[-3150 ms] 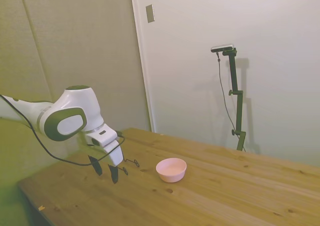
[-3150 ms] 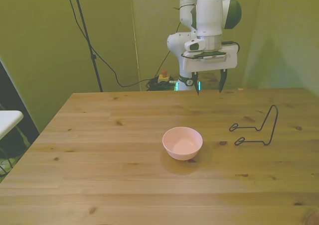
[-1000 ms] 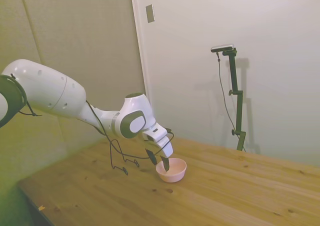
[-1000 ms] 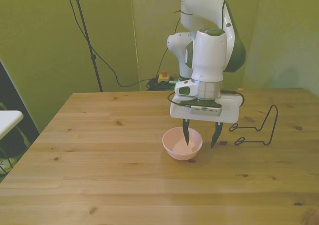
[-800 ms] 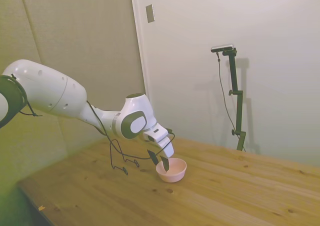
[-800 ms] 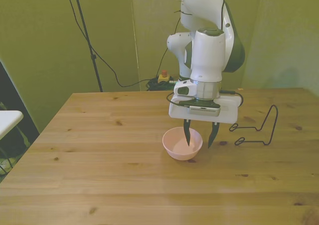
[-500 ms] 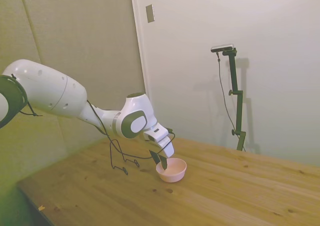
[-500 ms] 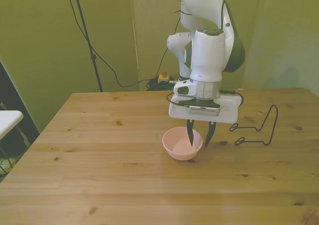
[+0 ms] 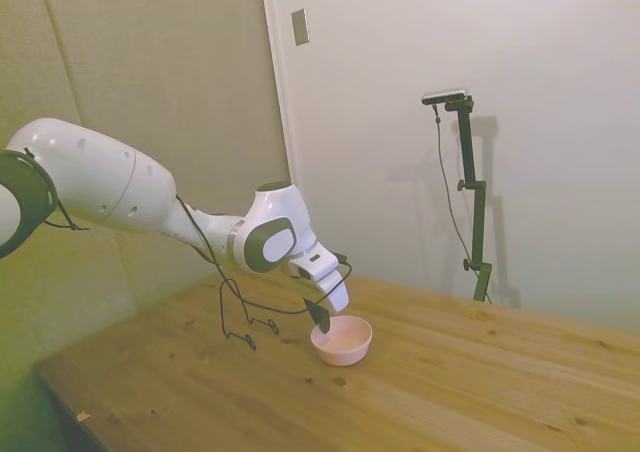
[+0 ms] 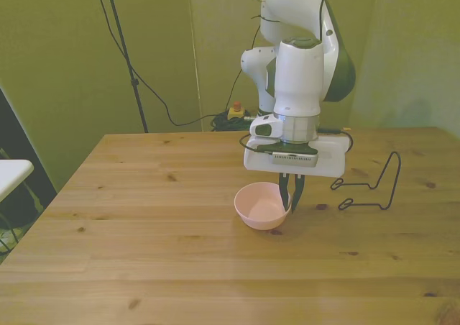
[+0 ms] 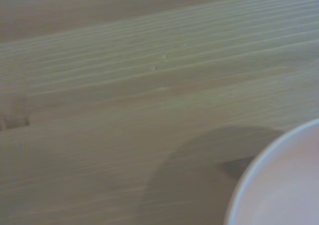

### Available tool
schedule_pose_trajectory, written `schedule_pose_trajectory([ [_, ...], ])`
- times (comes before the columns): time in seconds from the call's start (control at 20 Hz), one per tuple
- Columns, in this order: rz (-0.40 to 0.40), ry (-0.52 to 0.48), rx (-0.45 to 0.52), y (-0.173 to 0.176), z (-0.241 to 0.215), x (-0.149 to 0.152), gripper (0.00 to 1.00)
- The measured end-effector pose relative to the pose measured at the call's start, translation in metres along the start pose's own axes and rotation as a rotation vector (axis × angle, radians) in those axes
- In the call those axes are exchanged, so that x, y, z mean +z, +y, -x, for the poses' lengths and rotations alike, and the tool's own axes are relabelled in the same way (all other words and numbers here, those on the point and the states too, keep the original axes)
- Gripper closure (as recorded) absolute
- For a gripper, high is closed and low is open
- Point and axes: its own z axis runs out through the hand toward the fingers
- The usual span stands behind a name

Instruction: Load the bowl

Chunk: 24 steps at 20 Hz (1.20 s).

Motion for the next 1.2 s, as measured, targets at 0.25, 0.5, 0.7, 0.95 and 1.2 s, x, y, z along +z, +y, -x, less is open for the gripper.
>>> schedule_pose_trajectory([
  [0.25, -0.043, -0.044, 0.001, 0.003, -0.008, -0.02, 1.0],
  [0.5, -0.126, -0.115, -0.031, 0.013, -0.001, -0.077, 1.0],
  [0.7, -0.212, -0.199, -0.086, 0.029, 0.026, -0.124, 1.0],
  [0.95, -0.29, -0.253, -0.117, 0.036, 0.056, -0.141, 1.0],
  [1.2, -0.432, -0.351, -0.091, 0.023, 0.079, -0.133, 1.0],
])
